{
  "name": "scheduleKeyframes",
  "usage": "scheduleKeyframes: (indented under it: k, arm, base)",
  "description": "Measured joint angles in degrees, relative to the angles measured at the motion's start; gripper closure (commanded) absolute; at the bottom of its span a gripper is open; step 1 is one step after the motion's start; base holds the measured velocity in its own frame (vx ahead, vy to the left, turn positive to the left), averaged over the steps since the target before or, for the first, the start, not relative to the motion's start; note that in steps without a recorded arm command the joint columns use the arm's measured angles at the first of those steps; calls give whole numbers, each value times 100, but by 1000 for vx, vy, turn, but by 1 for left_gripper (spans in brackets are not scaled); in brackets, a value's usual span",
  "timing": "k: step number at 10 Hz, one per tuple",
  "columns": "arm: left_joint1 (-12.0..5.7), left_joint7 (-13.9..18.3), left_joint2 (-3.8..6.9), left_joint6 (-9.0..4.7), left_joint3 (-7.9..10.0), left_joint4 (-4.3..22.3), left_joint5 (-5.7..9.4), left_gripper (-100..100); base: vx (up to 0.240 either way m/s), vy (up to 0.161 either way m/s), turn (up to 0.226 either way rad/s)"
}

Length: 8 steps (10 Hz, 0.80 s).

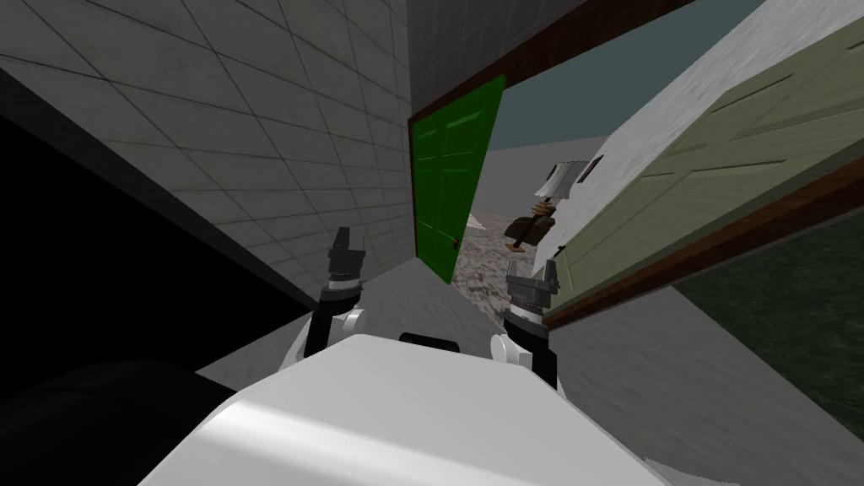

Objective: Push the door open

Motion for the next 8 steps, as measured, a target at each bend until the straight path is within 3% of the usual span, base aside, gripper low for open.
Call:
scheduleKeyframes:
  k: [8]
  arm:
    - [-440, 117, 101, -152, -153, 1087, 14, -100]
  base:
    - [67, 4, -71]
